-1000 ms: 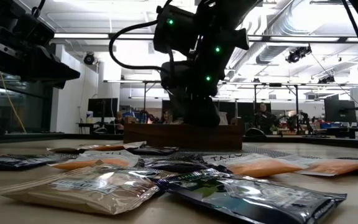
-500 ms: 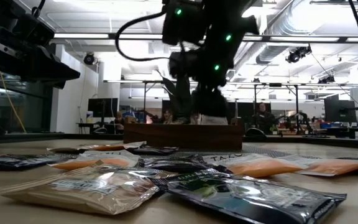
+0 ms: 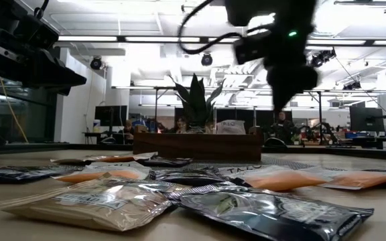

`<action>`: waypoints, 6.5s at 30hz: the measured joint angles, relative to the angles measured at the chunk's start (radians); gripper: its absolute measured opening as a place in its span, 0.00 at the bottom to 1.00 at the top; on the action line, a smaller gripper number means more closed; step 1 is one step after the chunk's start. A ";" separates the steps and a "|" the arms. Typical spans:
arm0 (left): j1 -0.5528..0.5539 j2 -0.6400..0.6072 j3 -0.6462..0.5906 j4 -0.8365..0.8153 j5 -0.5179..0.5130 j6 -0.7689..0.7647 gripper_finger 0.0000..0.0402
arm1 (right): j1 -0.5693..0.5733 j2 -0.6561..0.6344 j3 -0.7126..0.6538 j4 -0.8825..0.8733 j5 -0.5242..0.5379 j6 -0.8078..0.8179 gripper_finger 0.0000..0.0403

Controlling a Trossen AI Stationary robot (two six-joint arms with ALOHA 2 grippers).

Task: Pick & Place Tea
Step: Put the violet tea bag into the left section of the wooden organizer

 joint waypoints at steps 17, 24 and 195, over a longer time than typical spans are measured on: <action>0.000 0.000 0.000 0.000 0.000 0.000 0.00 | 0.216 -0.178 -0.273 0.168 -0.407 0.165 0.43; 0.000 0.000 0.000 0.000 0.000 0.000 0.00 | 0.278 -0.177 -0.330 0.355 -0.508 0.164 0.43; 0.000 0.000 0.000 0.000 0.000 0.000 0.00 | -0.196 0.363 0.328 0.703 0.276 -0.650 0.00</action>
